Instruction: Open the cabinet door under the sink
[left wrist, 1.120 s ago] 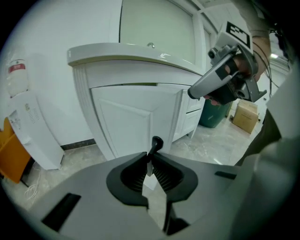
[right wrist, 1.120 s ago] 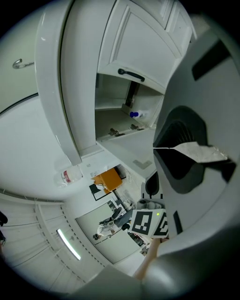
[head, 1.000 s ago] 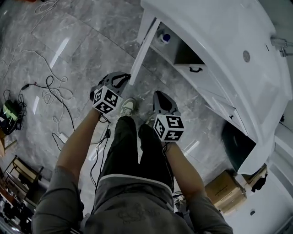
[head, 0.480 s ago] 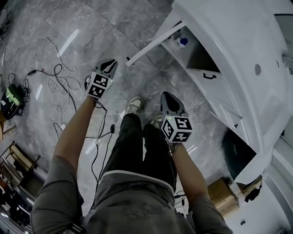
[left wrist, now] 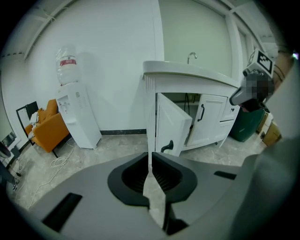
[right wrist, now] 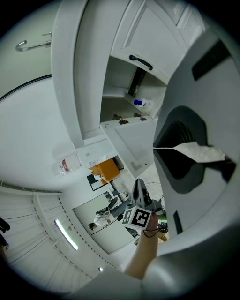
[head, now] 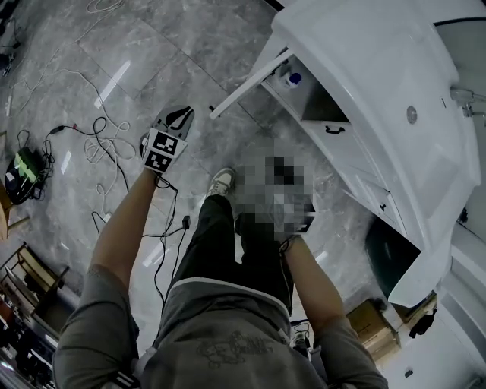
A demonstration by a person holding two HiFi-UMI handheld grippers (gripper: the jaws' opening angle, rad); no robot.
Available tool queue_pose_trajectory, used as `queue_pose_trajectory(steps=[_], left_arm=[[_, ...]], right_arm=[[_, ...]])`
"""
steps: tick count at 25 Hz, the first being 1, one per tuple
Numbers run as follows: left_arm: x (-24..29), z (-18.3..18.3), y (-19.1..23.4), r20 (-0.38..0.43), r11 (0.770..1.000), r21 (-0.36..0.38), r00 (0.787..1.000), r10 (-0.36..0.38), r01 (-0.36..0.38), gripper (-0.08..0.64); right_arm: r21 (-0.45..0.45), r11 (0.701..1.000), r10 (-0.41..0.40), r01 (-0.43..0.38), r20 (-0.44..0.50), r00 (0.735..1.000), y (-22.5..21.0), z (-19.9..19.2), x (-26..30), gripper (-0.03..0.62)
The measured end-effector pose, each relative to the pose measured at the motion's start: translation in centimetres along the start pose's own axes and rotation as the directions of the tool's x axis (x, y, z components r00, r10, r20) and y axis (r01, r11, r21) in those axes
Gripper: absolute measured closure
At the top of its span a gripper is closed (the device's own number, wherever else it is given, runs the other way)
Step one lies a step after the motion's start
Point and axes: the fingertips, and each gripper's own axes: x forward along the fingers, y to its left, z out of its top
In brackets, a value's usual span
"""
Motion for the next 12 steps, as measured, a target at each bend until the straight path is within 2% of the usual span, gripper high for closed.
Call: queue_pose_trajectory(steps=[4,12], left_arm=[[-1.6,2.3,-0.9,0.019,0.999,-0.023,0.999,-0.031,0.031,0.529],[-5.2,8.2,-3.2,0.076,0.998,-0.037,0.996,-0.042,0.044,0.537]], right_arm=[[0.001,1.000,-0.025,0.025,0.029,0.999,-0.6,2.0,-1.9,0.563],[-0.006,0.998,-0.065,0.065,0.086,0.994,-2.1,6.0,-6.7,0.563]])
